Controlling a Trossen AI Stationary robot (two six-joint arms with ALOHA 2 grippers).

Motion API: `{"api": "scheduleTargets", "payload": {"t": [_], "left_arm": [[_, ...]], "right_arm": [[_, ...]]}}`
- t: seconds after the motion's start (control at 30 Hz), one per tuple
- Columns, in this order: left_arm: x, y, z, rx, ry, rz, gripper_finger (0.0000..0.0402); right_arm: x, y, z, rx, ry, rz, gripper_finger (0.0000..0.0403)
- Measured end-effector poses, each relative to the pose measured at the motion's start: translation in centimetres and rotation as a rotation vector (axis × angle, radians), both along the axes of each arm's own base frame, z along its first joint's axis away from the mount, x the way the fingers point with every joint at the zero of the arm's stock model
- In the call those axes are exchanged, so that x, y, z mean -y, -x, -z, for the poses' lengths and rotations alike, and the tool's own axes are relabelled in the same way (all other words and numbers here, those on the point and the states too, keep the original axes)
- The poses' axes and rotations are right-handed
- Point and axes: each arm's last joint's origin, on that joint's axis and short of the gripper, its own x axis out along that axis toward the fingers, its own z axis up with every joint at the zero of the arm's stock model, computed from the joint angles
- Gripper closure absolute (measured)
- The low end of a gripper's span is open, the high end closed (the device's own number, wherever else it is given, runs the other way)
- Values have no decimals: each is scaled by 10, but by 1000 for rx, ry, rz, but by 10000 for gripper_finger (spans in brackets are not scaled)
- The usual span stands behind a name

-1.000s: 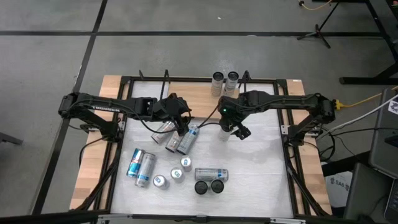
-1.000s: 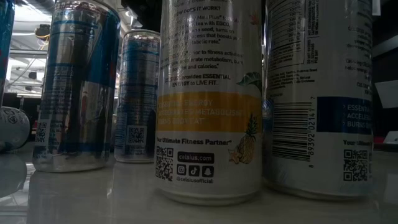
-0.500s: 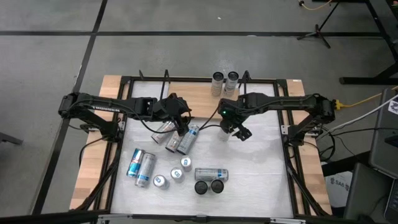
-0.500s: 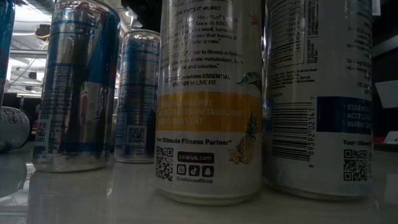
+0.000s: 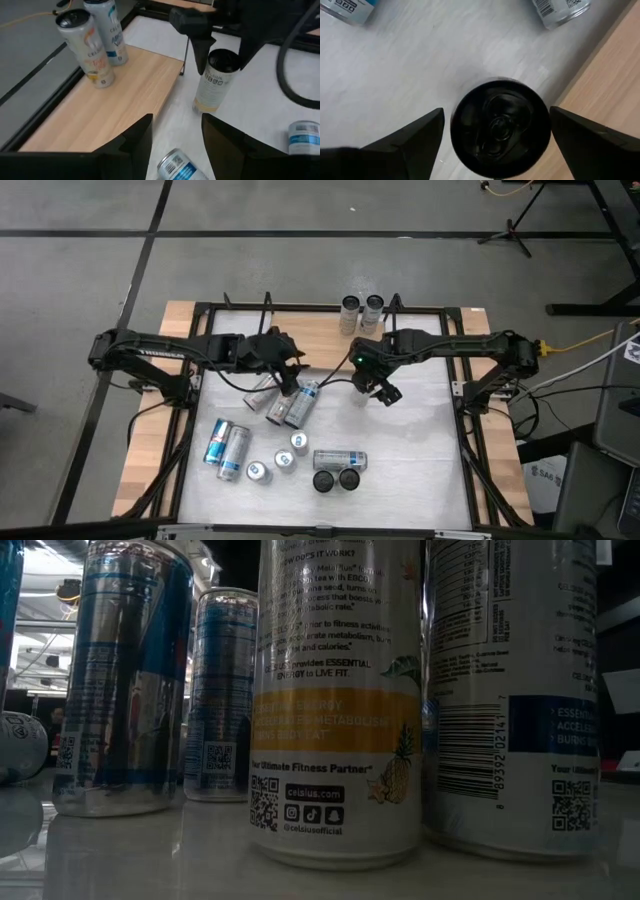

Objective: Place canned beverage on shelf
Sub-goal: Put the white soda can aligned with the other white soda can on the shelf

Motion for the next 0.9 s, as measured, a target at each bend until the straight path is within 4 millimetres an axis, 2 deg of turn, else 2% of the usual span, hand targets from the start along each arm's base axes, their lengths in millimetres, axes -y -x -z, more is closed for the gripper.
{"api": "scheduleTargets", "payload": {"t": [0.23,0.37,0.53,0.67,0.9], "left_arm": [[1,25,-16,-17,-59,44,241],[2,35,-17,-4,-78,57,241],[3,45,7,57,-68,82,241],[5,54,28,177,-41,142,241],[6,64,53,302,-2,152,241]], "right_arm": [[0,1,5,-10,-3,-1,133],[0,0,5,-7,-7,-2,166],[0,0,4,-8,-15,39,161],[0,-2,0,-1,-26,84,154],[2,-8,-22,63,-16,204,160]]}}
